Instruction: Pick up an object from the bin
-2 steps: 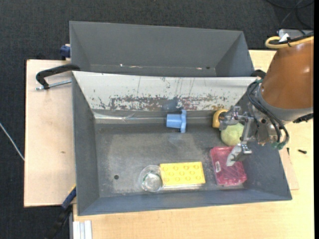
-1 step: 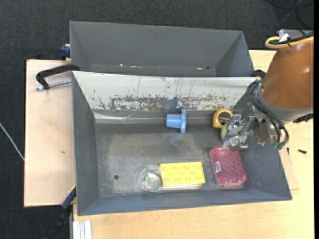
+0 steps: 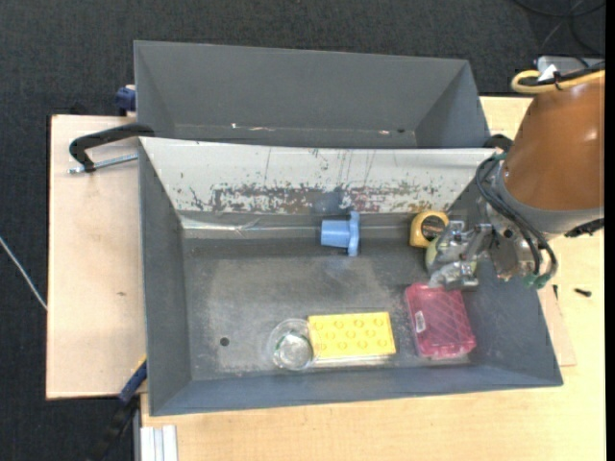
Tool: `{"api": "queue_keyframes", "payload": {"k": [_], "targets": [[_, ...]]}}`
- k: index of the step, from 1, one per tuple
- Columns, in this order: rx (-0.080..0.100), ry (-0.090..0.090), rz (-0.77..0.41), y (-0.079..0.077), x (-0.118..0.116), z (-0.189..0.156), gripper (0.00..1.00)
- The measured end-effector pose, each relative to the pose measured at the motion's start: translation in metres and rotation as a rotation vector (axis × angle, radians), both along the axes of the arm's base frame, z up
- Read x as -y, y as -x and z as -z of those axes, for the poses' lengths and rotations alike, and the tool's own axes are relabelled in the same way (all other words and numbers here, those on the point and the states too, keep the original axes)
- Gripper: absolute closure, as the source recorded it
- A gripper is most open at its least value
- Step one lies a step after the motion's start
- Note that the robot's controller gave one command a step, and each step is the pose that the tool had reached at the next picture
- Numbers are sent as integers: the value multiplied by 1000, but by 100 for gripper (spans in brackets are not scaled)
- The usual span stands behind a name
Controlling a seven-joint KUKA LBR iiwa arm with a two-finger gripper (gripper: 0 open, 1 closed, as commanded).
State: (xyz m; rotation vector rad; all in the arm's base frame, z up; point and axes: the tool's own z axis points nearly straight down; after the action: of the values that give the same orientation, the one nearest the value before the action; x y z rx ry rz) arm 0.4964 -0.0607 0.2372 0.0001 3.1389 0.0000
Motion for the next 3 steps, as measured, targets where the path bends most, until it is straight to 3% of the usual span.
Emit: {"api": "queue_keyframes", "payload": {"k": [1,2,3], "targets": [[-3,0,-617,5,12,90,100],[-2,0,-618,5,12,89,0],[-2,0,-618,5,12,89,0]]}}
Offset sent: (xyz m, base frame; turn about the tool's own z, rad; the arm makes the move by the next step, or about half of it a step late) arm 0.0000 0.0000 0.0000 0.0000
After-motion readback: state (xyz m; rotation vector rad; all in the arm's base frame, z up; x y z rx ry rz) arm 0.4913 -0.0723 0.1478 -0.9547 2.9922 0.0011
